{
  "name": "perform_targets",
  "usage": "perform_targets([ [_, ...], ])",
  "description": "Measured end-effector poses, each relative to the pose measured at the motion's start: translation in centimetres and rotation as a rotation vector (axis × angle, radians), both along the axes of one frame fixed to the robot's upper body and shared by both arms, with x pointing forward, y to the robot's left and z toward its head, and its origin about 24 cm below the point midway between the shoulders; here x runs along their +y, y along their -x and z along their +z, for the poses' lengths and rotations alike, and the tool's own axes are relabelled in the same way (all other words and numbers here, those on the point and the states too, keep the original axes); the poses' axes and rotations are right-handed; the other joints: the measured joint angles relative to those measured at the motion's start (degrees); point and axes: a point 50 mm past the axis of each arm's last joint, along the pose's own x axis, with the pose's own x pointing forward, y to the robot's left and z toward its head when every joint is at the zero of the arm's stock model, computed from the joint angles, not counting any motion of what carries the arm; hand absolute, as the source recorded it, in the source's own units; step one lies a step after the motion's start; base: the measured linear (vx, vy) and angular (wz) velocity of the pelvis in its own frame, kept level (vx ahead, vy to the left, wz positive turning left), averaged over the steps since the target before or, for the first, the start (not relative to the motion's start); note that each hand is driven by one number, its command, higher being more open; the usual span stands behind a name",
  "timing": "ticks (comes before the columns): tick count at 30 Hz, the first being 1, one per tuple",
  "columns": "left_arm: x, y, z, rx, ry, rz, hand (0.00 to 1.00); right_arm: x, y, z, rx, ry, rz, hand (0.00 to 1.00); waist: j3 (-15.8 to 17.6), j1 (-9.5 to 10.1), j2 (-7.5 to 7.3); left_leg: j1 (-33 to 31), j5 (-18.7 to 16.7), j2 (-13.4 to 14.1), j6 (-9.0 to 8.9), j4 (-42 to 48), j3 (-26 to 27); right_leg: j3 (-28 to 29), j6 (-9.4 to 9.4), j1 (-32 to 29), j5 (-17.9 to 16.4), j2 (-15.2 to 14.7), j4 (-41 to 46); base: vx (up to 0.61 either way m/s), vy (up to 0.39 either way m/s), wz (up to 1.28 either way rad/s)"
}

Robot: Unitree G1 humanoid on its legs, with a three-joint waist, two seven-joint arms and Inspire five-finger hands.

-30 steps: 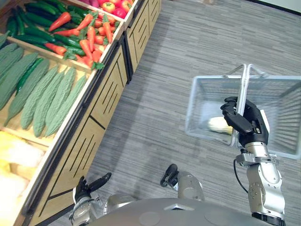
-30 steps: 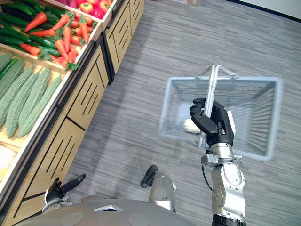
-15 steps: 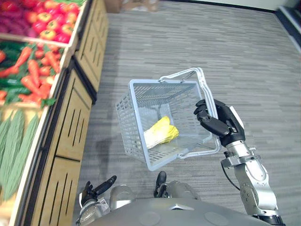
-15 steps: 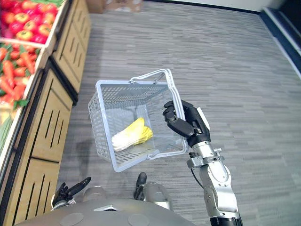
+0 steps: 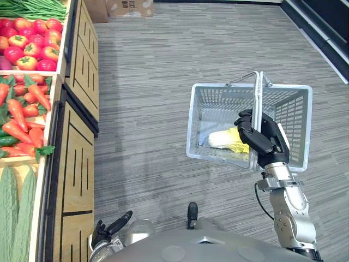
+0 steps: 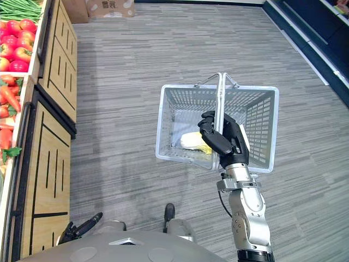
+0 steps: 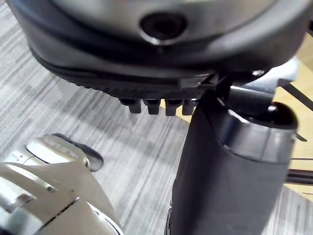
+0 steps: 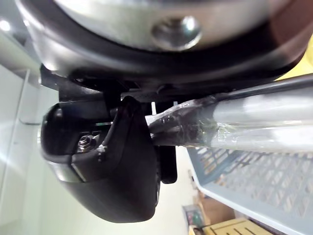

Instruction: Pick vegetable in the basket

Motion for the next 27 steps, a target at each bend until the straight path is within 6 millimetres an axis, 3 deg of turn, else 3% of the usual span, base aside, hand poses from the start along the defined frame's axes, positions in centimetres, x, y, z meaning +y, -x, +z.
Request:
perform_targets([
  [9,-0.2,-0.5,0.1,-0.006,-0.003,-0.058,1.00,1.4,0.1,-1.5,0.068,-0.025,0.048,0.00,-0.8,0.06,1.46,2.0,0.0,0.2,-0.01,-1.9,1.1,1.7,0.21,0.1,0.3,0.7,-0.2,-0.01,-0.010,-0.11],
  [18,-0.2,-0.1,0.0,0.005,0.003,-0.047,1.00,3.5,0.2,-2.5,0.109,-0.047,0.133,0.00,-0.9,0.67,1.49,3.1,-0.5,0.1,0.03,-2.7,4.4,5.8,0.32,-0.8,2.4,1.3,-1.3,-0.06,-0.012,-0.23],
  [25,-0.2,-0.1,0.0,-0.003,0.008,-0.027,1.00,3.5,0.3,-2.6,0.116,-0.048,0.123,0.00,-0.9,1.64,1.37,0.2,-4.2,0.5,1.13,4.1,5.9,7.8,0.64,-3.1,2.4,1.4,1.4,-0.06,0.011,-0.17],
  [27,-0.1,0.0,0.0,-0.005,0.007,-0.003,1.00,3.5,0.3,-2.7,0.121,-0.054,0.112,0.00,0.0,1.61,1.07,-0.2,-5.6,0.6,1.76,7.0,5.9,7.9,0.81,-5.1,-0.2,1.4,7.3,-0.05,0.052,-0.03],
])
